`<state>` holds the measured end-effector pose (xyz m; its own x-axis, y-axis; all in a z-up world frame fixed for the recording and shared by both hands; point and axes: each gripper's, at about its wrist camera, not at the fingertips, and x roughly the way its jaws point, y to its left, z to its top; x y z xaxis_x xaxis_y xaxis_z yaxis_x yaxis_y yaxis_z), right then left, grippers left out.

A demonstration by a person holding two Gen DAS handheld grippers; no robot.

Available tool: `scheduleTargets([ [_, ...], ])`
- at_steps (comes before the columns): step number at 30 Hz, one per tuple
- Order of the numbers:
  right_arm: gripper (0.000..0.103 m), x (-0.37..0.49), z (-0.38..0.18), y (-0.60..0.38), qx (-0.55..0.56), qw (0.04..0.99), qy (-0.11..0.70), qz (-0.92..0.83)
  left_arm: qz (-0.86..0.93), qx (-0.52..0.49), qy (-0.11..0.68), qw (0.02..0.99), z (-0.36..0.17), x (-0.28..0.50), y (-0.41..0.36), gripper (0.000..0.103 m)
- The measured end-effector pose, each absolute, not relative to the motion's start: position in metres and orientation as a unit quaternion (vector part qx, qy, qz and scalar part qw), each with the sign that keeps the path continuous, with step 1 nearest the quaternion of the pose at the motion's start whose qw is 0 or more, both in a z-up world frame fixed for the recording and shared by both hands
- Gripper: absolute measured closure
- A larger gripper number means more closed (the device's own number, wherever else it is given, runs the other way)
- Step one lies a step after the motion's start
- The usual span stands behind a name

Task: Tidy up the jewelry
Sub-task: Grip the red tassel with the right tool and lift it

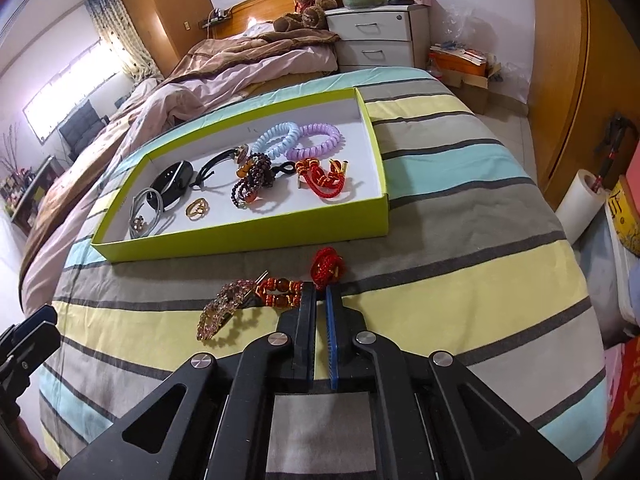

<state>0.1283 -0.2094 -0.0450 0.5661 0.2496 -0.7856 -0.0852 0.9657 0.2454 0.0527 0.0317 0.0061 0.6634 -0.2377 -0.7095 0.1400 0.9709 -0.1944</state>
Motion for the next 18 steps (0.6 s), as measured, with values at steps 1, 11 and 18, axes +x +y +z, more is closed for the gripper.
scheduleTargets([
  [1, 0.098, 0.128, -0.044, -0.211, 0.097, 0.88, 0.453, 0.101, -0.104, -0.061, 0.396, 0.91, 0.006, 0.052, 0.031, 0.058],
  [11, 0.075, 0.129, -0.041, -0.216, 0.153, 0.867, 0.456, 0.127, -0.111, -0.068, 0.401, 0.907, 0.001, 0.057, 0.029, 0.058],
  [18, 0.072, 0.144, -0.049, -0.199, 0.137, 0.869, 0.468, 0.085, -0.116, -0.076, 0.41, 0.902, -0.007, 0.059, 0.034, 0.058],
])
